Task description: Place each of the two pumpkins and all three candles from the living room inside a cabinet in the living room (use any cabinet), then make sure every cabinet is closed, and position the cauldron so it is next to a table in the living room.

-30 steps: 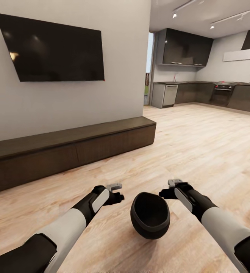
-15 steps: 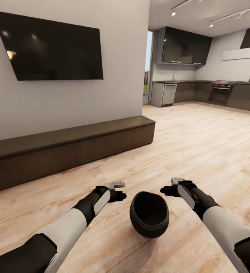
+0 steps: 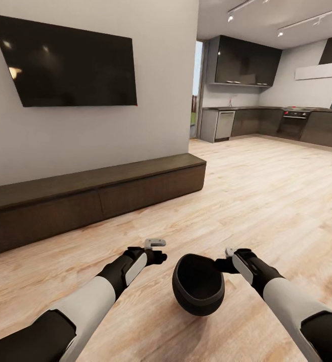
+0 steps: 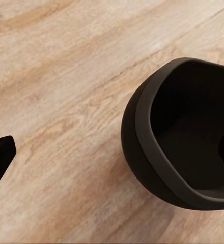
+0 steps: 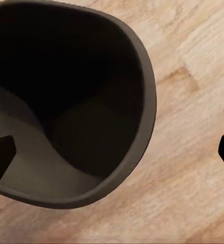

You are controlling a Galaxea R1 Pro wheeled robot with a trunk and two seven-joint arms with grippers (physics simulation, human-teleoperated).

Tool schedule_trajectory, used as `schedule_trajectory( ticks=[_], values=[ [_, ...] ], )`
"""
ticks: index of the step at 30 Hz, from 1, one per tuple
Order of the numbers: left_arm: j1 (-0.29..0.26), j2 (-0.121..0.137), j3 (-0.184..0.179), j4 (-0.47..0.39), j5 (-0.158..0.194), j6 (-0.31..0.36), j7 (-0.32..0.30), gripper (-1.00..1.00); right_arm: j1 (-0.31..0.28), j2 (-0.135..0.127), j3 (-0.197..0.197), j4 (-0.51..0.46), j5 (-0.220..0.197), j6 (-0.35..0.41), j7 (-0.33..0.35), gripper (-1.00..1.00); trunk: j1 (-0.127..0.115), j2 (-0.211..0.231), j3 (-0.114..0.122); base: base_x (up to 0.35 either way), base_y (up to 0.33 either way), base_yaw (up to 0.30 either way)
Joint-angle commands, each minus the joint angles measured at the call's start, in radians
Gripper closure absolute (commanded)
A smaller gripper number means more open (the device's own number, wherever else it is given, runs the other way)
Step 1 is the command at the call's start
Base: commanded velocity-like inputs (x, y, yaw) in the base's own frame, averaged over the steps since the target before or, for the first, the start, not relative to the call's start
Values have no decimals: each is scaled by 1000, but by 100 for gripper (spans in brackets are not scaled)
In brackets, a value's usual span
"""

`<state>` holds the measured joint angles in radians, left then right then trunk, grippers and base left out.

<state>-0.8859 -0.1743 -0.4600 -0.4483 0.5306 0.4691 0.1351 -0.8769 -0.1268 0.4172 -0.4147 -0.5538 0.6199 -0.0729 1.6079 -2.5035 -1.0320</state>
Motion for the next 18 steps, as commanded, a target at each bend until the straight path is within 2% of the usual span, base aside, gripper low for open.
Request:
schedule_trajectory(
  ticks=[1, 3, 4, 5, 8, 12, 18],
  values=[
    [-1, 0, -7, -2, 10, 1, 9, -100, -1, 2, 8, 2, -10, 3, -8, -100, 0, 0, -1, 0, 0, 0],
    [-1, 0, -7, -2, 9, -2, 9, -100, -1, 16, 11, 10, -10, 1, -20, -100, 0, 0, -1, 0, 0, 0],
    [-1, 0, -7, -2, 9, -4, 9, -100, -1, 28, 15, 13, -9, 0, -51, -100, 0, 0, -1, 0, 0, 0],
    [-1, 0, -7, -3, 8, -5, 4, -100, -1, 55, 22, 17, -6, -15, -151, -100, 0, 0, -1, 0, 0, 0],
    [-1, 0, -7, -4, 8, -6, 0, -100, -1, 85, 26, 19, -5, -52, -216, -100, 0, 0, -1, 0, 0, 0],
    [-1, 0, -8, -3, 8, -7, -7, -100, -1, 117, 28, 20, -5, -92, -243, -100, 0, 0, -1, 0, 0, 0],
    [-1, 0, -8, -2, 3, -6, -62, -100, -1, 134, 28, 20, -6, -109, -250, -100, 0, 0, -1, 0, 0, -8]
  ],
)
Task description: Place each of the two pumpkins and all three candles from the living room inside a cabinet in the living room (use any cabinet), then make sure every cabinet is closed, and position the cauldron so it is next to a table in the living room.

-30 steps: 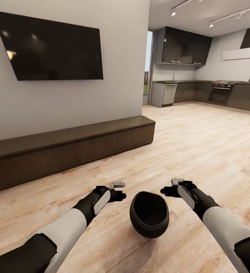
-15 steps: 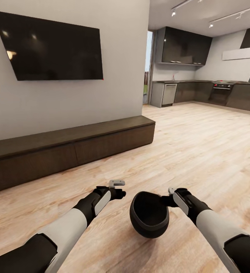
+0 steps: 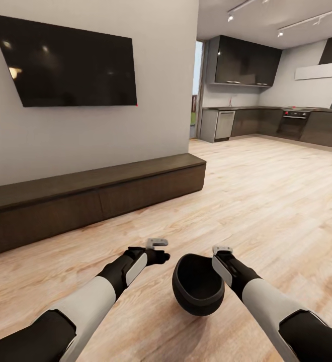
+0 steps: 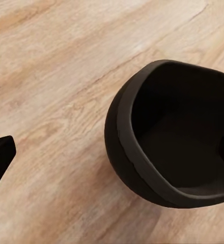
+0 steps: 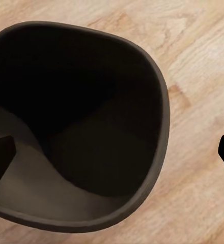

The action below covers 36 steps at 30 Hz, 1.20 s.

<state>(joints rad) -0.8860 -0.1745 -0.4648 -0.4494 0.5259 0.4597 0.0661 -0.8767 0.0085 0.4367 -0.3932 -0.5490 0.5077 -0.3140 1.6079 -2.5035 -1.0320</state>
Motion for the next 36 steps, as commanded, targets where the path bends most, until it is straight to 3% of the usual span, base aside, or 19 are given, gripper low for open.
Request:
schedule_trajectory(
  ticks=[1, 7, 11, 29, 36],
  values=[
    [-1, 0, -3, -1, 5, 3, -3, -100, -1, 0, 8, -2, -11, 2, -8, -100, 0, 0, -1, 0, 0, -49],
    [-1, 0, -3, 2, -66, 9, -47, -100, 0, 3, 7, -1, -12, 0, 7, -100, 0, 0, -1, 0, 0, -171],
    [-1, 0, -3, 4, -86, 12, -52, -100, 0, 2, 7, -2, -13, 0, 11, -100, 0, 0, -1, 0, 0, -240],
    [-1, 0, -3, 5, -101, 12, -51, -100, 1, 2, 5, -2, -15, 0, 35, -100, 0, 0, 3, 0, 0, -253],
    [-1, 0, -3, 5, -104, 6, -40, -100, 1, 2, 7, -2, -12, 0, 66, -100, 0, 0, 5, 0, 0, -80]
  ],
)
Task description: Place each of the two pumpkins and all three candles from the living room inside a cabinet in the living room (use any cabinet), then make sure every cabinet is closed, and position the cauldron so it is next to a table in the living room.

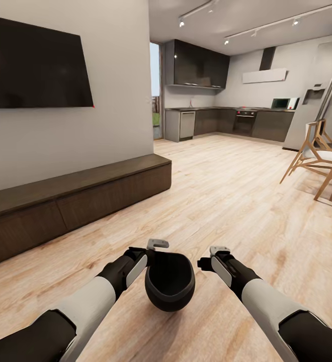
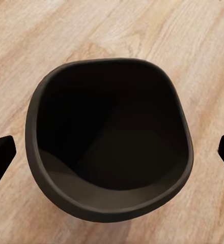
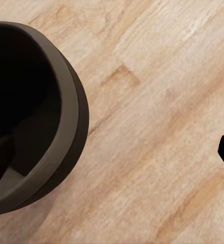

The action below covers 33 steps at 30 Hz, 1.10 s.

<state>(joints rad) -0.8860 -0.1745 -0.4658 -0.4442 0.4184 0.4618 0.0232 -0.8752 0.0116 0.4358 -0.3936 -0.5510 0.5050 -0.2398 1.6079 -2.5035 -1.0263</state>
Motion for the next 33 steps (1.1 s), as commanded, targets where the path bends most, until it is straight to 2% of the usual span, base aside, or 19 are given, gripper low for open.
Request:
schedule_trajectory(
  ticks=[1, 7, 9, 12, 15, 26, 33],
  values=[
    [-1, 0, -2, -1, 3, 3, 3, -100, -1, -1, 8, -1, -10, 3, -6, -100, 0, 0, -1, 0, 0, -22],
    [-1, 0, 2, 0, 2, 2, 16, -100, -1, -1, 10, -3, -8, 7, 7, -100, 0, -1, -5, 0, 0, -8],
    [-1, 0, 4, 0, 3, 2, 47, -100, -1, -1, 10, -5, -8, 8, 14, -100, 1, -1, -12, 0, 0, -2],
    [-1, 1, 9, -1, 4, 3, 141, -100, -1, -2, 8, -12, -8, 10, 57, -100, 2, -2, -24, 0, 0, 0],
    [-1, 2, 10, -3, 6, 5, 162, -100, -1, -4, 8, -14, -7, 12, 73, -100, 4, -3, -36, 0, 0, 0],
    [-1, 3, 11, -4, 7, 6, 173, -100, -4, -5, 9, -19, -6, 74, 83, -100, 9, -5, -78, 0, 0, 0],
    [-1, 5, 24, -8, 7, 3, 173, -100, -7, -4, 12, -21, -6, 78, 83, -100, 9, -5, -78, 0, 0, 0]
  ],
)
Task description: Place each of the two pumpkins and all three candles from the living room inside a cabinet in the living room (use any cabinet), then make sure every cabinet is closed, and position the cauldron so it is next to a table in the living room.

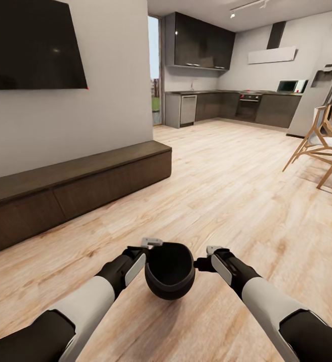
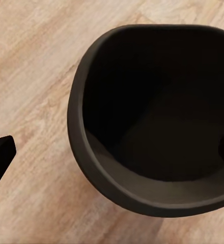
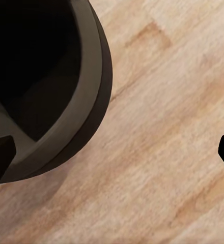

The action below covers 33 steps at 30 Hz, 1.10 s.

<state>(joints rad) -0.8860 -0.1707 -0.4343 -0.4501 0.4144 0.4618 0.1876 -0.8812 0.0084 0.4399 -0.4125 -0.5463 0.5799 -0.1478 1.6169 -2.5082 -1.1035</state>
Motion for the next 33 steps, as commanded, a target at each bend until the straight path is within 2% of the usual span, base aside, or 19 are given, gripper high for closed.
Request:
schedule_trajectory(
  ticks=[1, 4, 5, 8, 21, 33],
  values=[
    [-1, 1, -2, -2, 11, 3, 9, -100, -1, 0, 8, -2, -11, 3, -9, -100, 0, 0, -1, 0, 0, 0],
    [-1, 4, 25, -2, 11, 3, 9, -100, -1, 0, 9, -2, -11, 3, -9, -100, 0, 0, -1, 0, 0, 0],
    [-1, 6, 49, -1, 10, 2, 9, -100, -1, 1, 11, -2, -11, 3, -9, -100, 0, 0, -1, 0, 0, 0],
    [-1, 6, 62, -1, 9, 2, 9, -100, -1, 2, 12, -2, -11, 3, -9, -100, 0, 0, -1, 0, 0, 0],
    [-1, 7, 67, 2, 9, 1, 8, -100, -1, 2, 48, -2, -11, -1, -8, -100, 0, 0, -1, 111, 105, 4],
    [-1, 7, 62, 6, 8, 2, 2, -100, -1, 2, 48, -2, -12, -6, -6, -100, 0, 0, -5, 16, 15, 170]
  ],
)
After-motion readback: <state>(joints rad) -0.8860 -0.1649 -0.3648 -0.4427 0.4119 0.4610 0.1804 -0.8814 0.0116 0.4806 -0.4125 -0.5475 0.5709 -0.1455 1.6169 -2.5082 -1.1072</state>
